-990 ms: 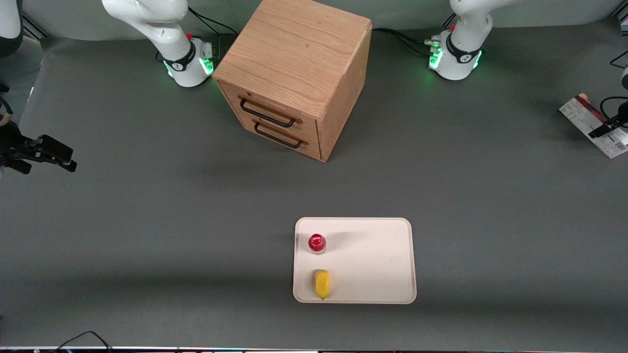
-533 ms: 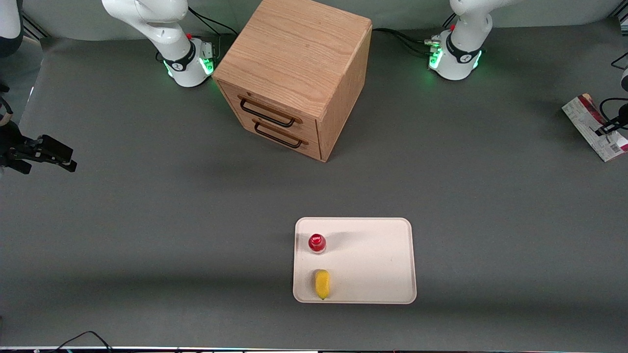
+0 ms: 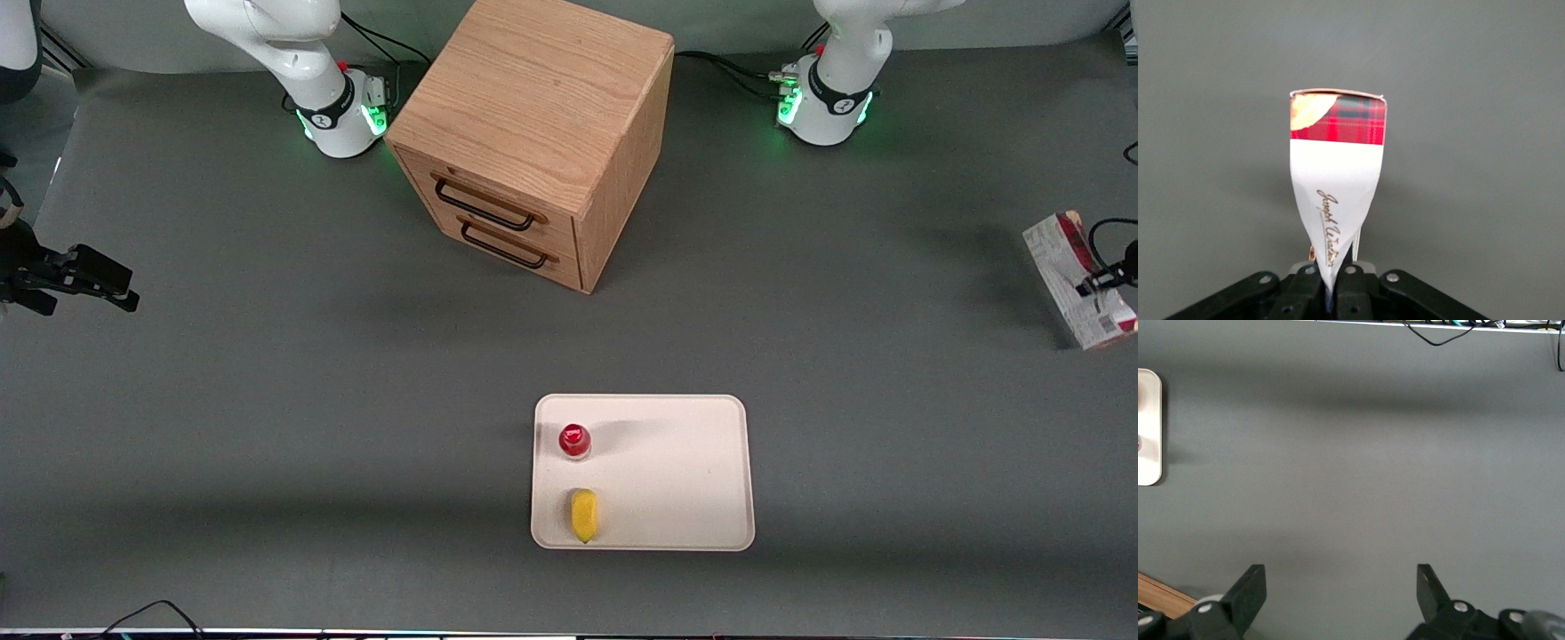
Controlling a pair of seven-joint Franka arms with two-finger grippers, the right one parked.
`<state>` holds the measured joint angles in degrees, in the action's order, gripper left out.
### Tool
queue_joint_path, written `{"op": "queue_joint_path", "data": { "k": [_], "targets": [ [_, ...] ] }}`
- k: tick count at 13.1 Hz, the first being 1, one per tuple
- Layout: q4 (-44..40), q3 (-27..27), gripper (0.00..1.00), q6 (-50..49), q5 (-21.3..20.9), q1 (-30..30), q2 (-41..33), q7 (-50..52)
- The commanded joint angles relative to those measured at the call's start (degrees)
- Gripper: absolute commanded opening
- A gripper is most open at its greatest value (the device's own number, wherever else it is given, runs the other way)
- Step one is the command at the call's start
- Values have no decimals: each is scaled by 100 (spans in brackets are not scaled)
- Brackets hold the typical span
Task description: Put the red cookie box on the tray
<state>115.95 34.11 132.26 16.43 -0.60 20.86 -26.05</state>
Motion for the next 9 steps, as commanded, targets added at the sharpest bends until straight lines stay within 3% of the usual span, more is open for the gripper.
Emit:
{"op": "queue_joint_path", "data": {
  "k": [1,5,7,9],
  "targets": [
    [-782,61,0,-735,-227,805,-99,889],
    [-1914,-667,0,-1542,-823,1517,-29,2520],
    [-2897,-1132,0,-2166,-1272,1913,382,3690],
    [-3734,-1625,0,-2642,-1326,2142,909,4448]
  ]
}}
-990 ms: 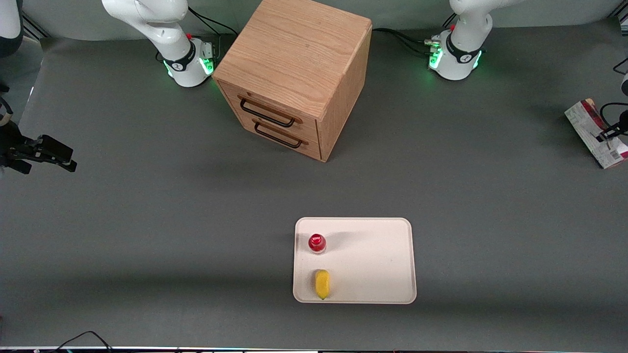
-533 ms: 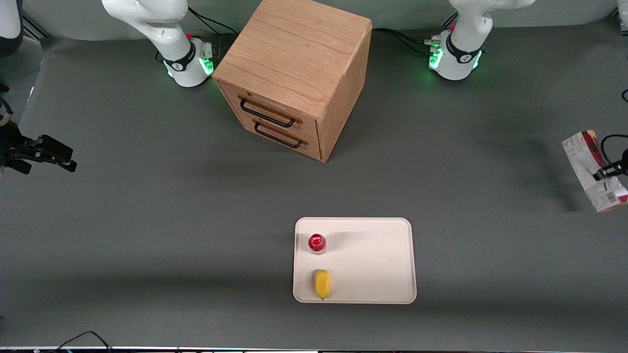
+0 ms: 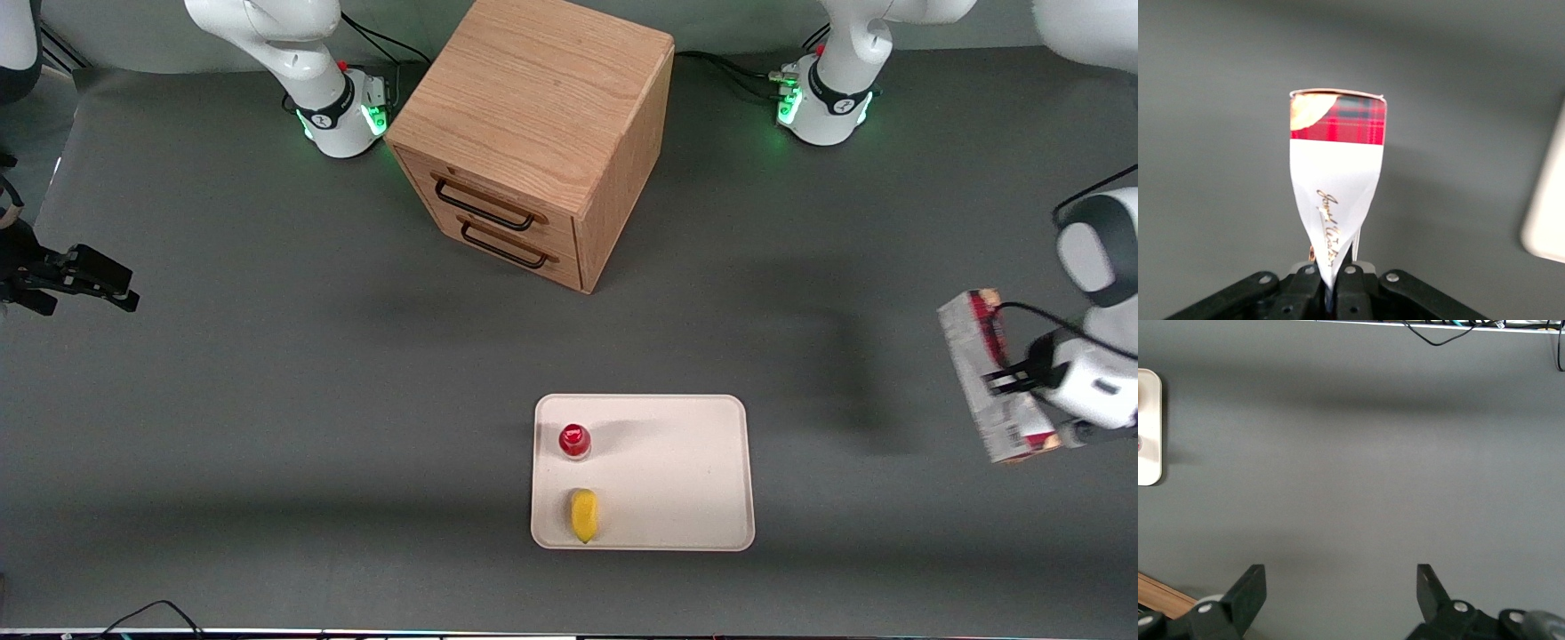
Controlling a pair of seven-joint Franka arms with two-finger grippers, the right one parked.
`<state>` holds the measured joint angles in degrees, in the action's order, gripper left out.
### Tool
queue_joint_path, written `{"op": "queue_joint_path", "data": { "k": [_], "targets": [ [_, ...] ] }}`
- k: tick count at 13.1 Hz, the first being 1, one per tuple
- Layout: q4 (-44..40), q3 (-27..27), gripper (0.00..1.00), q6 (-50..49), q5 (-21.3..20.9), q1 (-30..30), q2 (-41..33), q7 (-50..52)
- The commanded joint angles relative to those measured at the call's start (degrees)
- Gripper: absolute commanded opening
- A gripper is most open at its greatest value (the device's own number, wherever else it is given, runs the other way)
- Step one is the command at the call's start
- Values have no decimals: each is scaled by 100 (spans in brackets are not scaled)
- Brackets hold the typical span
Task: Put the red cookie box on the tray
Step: 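Carry the held cookie box with the left gripper over the tray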
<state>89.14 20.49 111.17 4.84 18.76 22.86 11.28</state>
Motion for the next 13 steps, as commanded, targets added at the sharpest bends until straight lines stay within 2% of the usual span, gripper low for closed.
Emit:
{"op": "queue_joint_path", "data": {
  "k": [1,3,7,11,13],
  "targets": [
    [-1300,-378,0,-596,-193,407,937,1083],
    [-1635,-440,0,-492,-159,698,1298,1630],
    [-2593,-923,0,-325,-167,822,2212,1658],
    [-2779,-1266,0,589,-167,954,2837,1921],
    [-2849,-1249,0,757,-185,1129,3136,2027]
  ]
}}
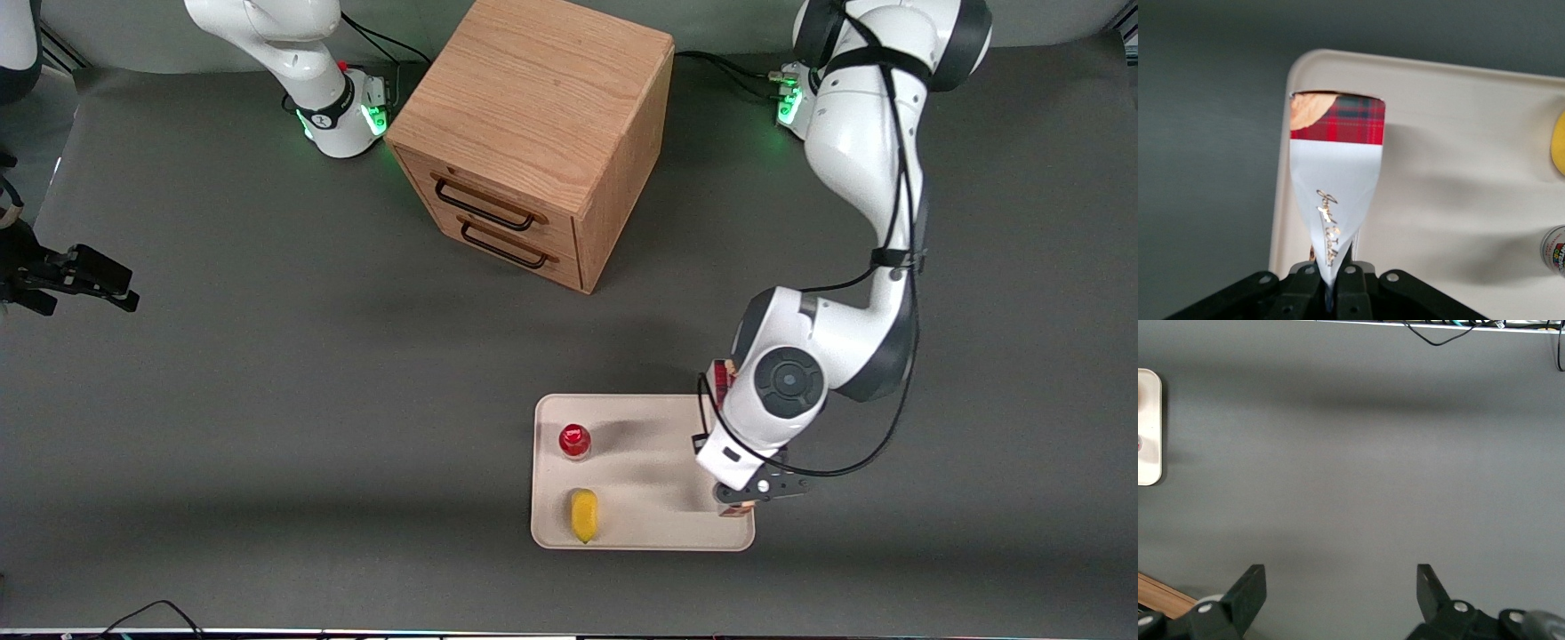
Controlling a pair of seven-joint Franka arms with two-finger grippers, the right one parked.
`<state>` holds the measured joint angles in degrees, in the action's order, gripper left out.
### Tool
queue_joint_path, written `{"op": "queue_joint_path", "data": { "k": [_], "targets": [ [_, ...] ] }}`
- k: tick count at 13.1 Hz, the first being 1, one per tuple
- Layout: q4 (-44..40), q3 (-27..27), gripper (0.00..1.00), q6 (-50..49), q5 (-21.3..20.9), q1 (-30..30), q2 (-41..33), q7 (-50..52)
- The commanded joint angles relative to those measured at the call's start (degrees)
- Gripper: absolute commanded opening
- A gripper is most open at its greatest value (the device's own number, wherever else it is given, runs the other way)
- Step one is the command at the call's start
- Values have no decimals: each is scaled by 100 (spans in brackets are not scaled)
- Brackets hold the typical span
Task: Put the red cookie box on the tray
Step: 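Carry the held cookie box with the left gripper over the tray, then lower the cookie box onto the tray beside the apple and lemon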
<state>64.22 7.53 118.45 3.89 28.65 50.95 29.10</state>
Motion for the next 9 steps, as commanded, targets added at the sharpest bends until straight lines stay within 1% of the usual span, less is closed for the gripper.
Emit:
{"op": "queue_joint_path", "data": {
  "k": [1,7,9],
  "targets": [
    [-427,47,0,29,-125,150,441,254],
    [-472,38,0,108,-187,167,539,254],
    [-637,20,0,64,-160,123,548,245]
  ]
}}
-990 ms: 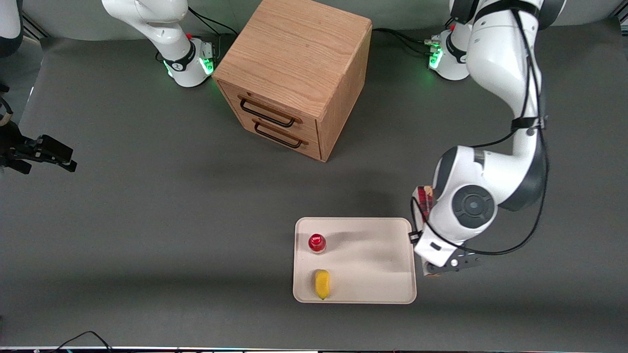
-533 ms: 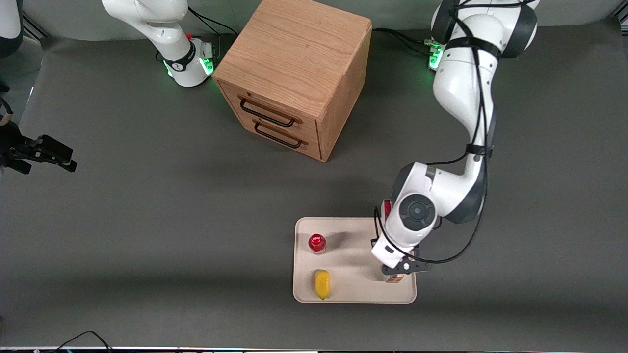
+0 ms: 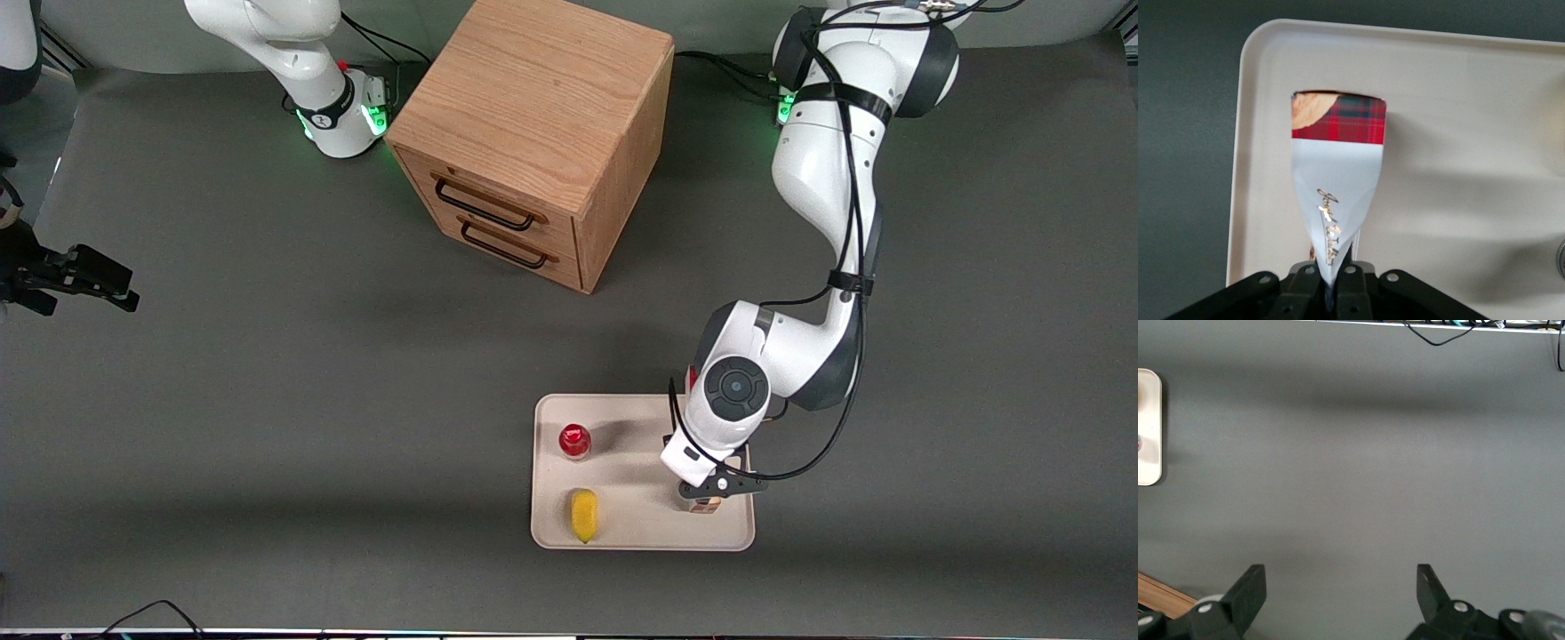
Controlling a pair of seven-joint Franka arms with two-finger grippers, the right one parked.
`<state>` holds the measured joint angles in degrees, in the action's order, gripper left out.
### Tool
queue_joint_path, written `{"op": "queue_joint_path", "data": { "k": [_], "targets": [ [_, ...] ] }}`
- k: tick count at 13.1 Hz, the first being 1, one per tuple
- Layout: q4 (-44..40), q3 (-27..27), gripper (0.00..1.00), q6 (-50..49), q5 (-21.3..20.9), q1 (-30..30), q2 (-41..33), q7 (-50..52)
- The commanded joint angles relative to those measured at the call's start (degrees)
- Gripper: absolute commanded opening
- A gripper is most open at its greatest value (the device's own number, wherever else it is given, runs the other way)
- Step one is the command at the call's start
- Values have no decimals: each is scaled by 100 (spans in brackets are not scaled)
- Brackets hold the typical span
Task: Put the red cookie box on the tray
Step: 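Lower the cookie box onto the tray beside the apple and lemon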
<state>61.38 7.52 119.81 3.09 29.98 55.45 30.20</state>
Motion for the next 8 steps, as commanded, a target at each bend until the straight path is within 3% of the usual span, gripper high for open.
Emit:
{"op": "queue_joint_path", "data": {
  "k": [1,7,8],
  "targets": [
    [-381,31,0,-37,-89,-19,98,135],
    [-434,75,0,411,-98,-177,212,153],
    [-434,75,4,429,-98,-177,264,161]
  ]
}}
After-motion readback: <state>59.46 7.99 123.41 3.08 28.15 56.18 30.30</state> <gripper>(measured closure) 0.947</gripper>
